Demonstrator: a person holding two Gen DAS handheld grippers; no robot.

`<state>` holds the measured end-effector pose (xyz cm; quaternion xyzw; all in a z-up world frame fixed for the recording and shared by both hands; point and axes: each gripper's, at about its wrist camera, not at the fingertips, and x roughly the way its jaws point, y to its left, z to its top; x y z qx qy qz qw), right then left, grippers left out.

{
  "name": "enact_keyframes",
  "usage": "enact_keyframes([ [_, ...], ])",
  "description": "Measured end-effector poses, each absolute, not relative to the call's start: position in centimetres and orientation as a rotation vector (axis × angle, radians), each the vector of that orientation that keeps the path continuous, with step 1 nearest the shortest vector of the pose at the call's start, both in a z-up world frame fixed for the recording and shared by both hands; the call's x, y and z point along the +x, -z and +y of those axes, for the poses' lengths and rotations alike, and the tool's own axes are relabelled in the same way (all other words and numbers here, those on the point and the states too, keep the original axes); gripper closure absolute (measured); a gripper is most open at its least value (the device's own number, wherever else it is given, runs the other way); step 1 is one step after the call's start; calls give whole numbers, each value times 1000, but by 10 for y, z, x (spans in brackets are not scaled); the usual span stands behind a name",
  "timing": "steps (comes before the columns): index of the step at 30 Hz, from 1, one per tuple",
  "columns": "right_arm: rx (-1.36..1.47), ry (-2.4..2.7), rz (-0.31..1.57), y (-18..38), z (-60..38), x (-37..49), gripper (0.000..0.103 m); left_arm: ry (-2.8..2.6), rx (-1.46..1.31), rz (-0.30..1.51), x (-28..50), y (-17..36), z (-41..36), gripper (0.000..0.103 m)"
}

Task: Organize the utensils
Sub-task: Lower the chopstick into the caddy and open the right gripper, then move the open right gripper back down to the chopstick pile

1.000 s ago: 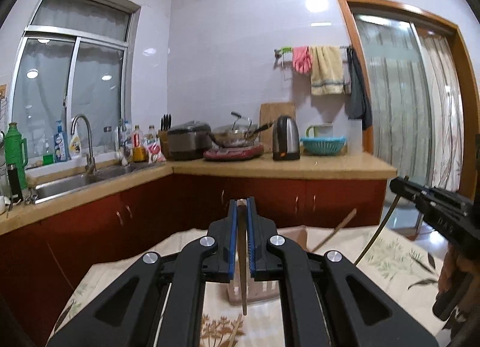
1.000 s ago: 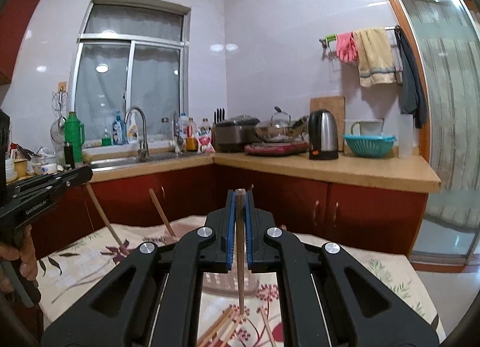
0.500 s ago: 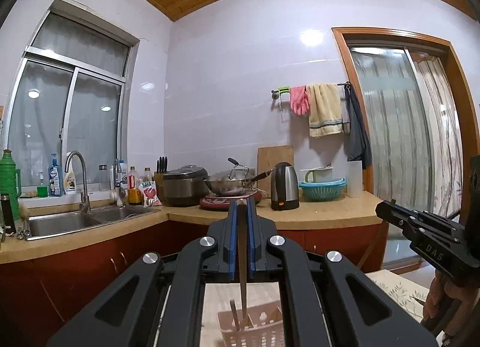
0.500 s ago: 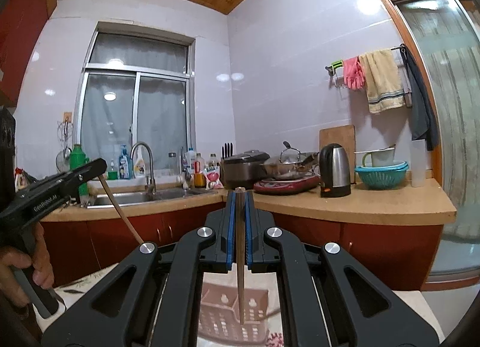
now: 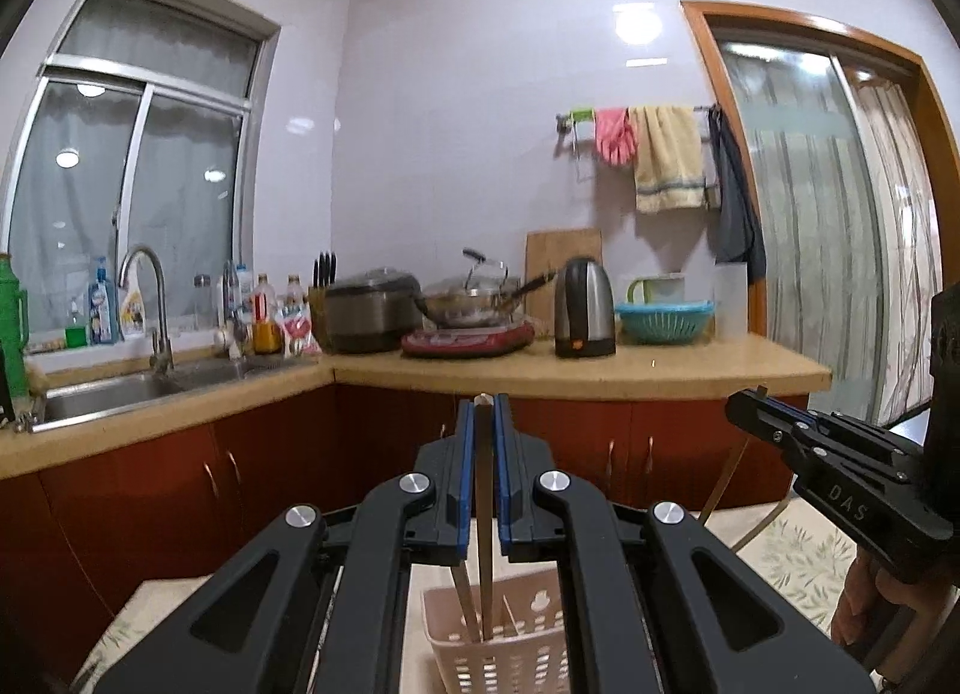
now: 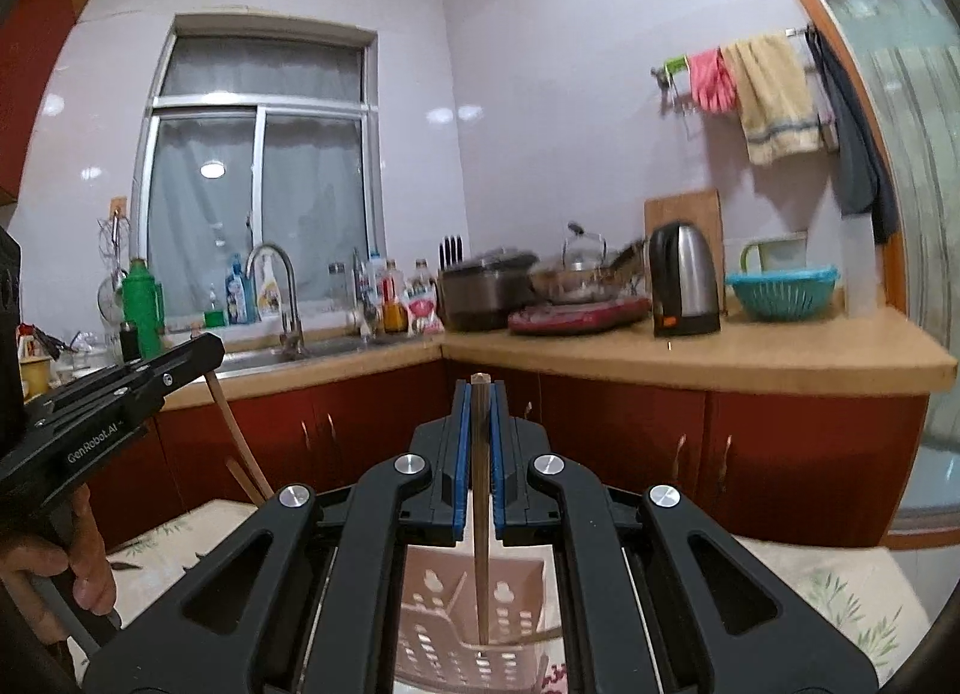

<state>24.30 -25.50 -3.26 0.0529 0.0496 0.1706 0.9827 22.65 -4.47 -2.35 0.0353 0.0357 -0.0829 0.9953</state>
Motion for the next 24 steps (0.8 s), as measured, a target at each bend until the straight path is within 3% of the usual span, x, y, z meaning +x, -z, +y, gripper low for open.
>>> enact_keyframes([
  [6,94,-341,181,60,-250,255,96,161,58,156,241,51,-42,95],
  [8,89,-334,194,65,-249,254,93,143,75,139,237,55,-42,81],
  [9,87,-329,199,66,-248,253,86,143,84,146,237,56,-43,68],
  [10,86,-325,199,67,-248,253,78,143,78,148,235,57,-42,61],
  [12,93,-320,200,66,-250,248,70,141,67,158,234,58,-41,58],
  [24,64,-280,163,44,-265,198,58,149,75,130,208,41,-42,38],
])
